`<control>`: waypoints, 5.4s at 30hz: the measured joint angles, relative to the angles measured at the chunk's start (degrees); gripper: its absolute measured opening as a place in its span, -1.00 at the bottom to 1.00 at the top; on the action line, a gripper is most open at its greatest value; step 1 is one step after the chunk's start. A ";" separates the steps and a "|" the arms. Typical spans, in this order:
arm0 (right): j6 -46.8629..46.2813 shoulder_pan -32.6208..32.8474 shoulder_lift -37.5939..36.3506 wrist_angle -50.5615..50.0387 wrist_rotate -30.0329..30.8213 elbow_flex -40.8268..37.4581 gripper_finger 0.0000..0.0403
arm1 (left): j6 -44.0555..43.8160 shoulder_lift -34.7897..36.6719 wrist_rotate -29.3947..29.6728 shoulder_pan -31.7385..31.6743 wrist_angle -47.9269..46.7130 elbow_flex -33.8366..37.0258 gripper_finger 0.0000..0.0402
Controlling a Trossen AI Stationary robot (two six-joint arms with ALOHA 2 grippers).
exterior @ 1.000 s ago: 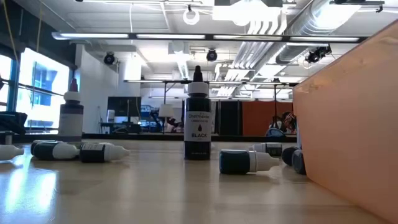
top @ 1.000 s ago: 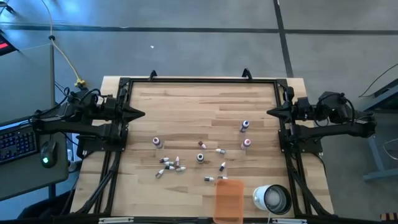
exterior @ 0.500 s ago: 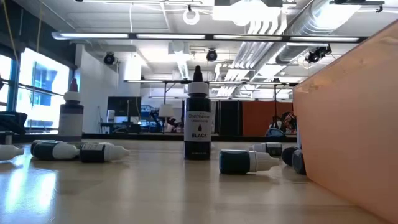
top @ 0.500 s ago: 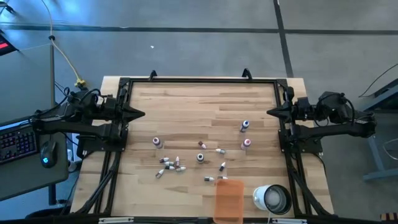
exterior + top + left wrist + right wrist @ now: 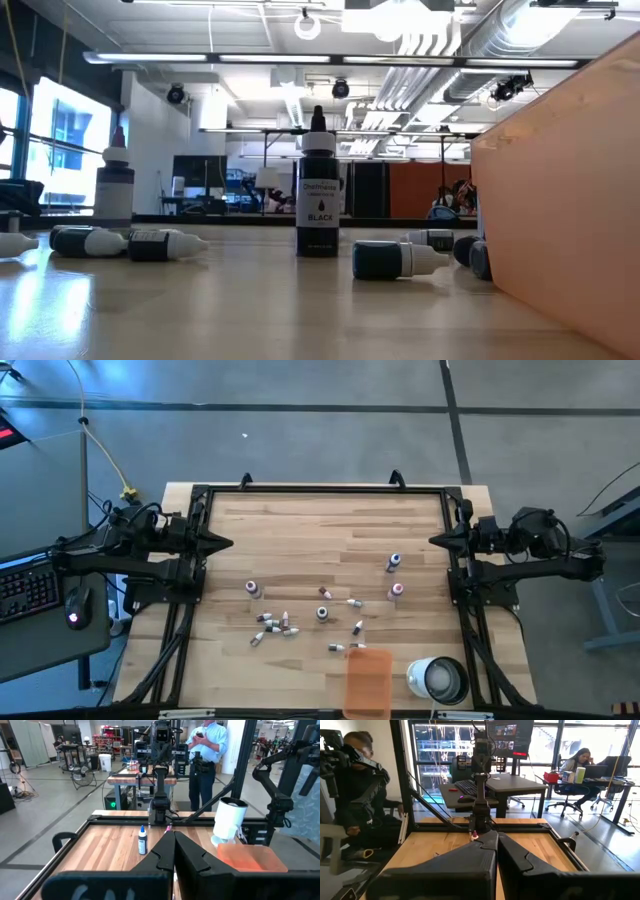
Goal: Pick & Place food coloring
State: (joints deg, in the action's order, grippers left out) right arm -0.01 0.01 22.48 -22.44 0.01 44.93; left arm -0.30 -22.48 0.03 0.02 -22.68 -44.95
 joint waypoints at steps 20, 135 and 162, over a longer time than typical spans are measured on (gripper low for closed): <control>0.02 -0.02 0.00 0.00 0.00 0.00 -1.00 | -0.02 0.00 0.00 -0.01 0.00 -0.02 -1.00; -11.14 -4.62 36.95 -4.71 23.79 -0.09 -0.47 | 4.35 -9.18 10.03 -0.01 -9.80 0.00 -0.46; -24.16 -5.42 39.28 -14.30 14.96 -6.90 -0.47 | 0.98 -9.18 9.88 -0.01 -13.92 0.00 -0.46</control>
State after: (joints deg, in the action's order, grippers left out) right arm -24.17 -5.41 61.76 -36.74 14.97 38.03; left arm 0.69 -31.66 9.91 0.01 -36.60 -44.95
